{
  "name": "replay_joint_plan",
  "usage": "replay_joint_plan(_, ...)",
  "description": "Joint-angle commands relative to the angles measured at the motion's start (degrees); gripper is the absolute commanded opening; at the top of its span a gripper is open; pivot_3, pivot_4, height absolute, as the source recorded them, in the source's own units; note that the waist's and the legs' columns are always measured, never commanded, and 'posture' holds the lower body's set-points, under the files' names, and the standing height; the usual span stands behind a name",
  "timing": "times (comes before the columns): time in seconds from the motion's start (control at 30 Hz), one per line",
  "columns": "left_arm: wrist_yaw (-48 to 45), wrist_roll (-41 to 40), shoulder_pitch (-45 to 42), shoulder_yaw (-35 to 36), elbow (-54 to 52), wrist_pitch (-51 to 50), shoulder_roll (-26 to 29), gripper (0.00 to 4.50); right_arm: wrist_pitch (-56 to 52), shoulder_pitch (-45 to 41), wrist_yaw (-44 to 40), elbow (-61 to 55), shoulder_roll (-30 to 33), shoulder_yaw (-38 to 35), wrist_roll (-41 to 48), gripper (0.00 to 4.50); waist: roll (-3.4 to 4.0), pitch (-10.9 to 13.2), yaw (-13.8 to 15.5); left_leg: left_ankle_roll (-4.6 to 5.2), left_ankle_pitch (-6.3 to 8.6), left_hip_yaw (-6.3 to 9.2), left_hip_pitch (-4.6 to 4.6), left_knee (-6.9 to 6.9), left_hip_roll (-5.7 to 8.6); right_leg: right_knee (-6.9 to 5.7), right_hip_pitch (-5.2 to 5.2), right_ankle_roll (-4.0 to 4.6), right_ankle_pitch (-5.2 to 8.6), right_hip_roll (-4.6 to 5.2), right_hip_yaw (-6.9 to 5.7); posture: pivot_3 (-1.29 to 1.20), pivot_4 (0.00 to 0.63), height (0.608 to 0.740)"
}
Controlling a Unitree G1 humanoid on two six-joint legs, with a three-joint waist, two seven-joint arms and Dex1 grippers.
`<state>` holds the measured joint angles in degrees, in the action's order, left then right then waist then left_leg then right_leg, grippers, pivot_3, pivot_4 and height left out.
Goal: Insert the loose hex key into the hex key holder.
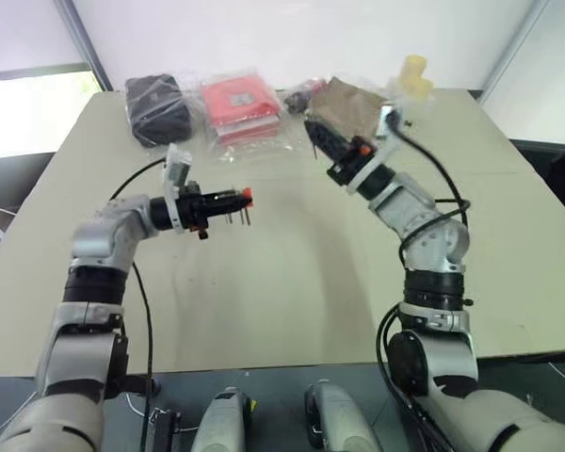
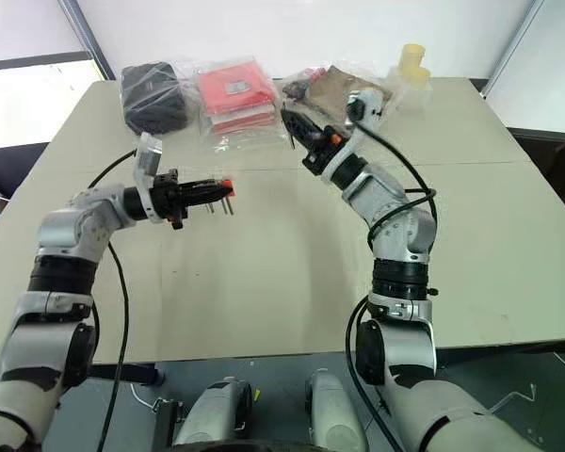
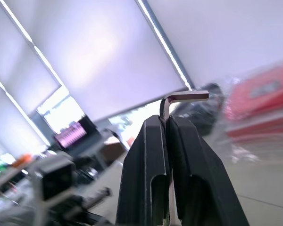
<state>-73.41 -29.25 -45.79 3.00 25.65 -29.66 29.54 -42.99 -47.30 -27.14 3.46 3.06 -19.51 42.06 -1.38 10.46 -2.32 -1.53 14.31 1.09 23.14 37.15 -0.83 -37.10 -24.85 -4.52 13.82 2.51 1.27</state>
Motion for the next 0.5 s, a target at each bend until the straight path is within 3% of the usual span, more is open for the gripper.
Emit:
replay_joint_plan(0.03,-1.7,0.1,-4.2,-0.5,2.3,1.7,-2.1,0.0,-0.8,0.3,2.6,-4.5,-1.9,-0.7,5.5,0.02,0.03,0.0,0.0,0.0,0.0,0.0,0.0,0.0,0.02,0.0,0.0,0.0,0.0,0.0,0.0,0.0,0.15,0.74)
replay_joint_plan(0.5,-4.3,0.3,-10.4,-1.6,5.7,3.0,-8.1,0.0,4.1,3.2,4.3,-6.3,-4.7,4.4,5.5,0.02,0.06,0.0,-0.1,0.0,0.0,-0.02,0.15,0.01,0.09,-0.03,-0.16,0.0,0.0,-0.05,-0.01,0.0,0.15,0.74)
